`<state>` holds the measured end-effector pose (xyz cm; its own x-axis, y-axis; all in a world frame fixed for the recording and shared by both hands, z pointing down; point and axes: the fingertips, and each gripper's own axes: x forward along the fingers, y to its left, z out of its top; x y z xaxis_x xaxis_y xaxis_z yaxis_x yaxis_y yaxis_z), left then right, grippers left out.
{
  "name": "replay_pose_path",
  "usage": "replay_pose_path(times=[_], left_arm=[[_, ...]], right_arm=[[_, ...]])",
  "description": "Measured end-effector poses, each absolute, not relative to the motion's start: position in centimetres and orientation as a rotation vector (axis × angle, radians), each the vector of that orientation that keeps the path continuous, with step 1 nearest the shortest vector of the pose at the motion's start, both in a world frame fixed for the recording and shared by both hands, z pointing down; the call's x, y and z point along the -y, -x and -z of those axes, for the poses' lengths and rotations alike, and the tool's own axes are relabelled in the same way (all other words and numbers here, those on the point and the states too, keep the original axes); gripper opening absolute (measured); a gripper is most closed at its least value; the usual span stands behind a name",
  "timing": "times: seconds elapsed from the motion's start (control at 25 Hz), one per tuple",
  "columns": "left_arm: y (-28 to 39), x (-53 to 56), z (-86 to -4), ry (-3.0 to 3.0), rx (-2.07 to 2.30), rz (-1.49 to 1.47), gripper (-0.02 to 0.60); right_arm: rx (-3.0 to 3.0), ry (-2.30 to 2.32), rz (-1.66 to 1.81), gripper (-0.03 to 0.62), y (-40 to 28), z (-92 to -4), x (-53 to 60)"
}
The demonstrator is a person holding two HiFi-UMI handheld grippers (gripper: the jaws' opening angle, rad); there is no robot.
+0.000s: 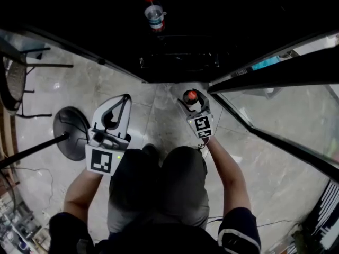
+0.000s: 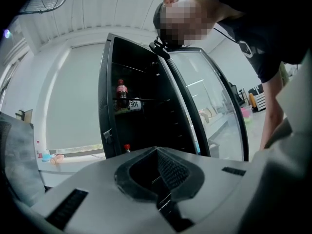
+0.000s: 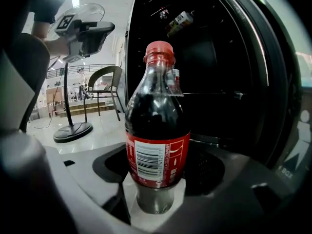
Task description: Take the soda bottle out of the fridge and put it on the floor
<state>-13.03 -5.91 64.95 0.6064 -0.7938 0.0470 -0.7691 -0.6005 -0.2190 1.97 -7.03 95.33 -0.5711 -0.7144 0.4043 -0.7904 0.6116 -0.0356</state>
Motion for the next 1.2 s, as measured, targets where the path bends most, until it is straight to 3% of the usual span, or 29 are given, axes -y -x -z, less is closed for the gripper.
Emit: replay_pose_path(times=[0.64,1.2], left_arm=[[13.2,5.5,-67.8,2.656,-1.243,0.195,0.023],[11.8,6.3,-70.9,2.699,-1.177,0.215,0.023]], right_arm=[[2.455,-1.230,-0.321,0.322,-2.3,-102.5,6.1],[2.515,-1.291,-0.237,0.325,-2.1,-102.6,6.8]])
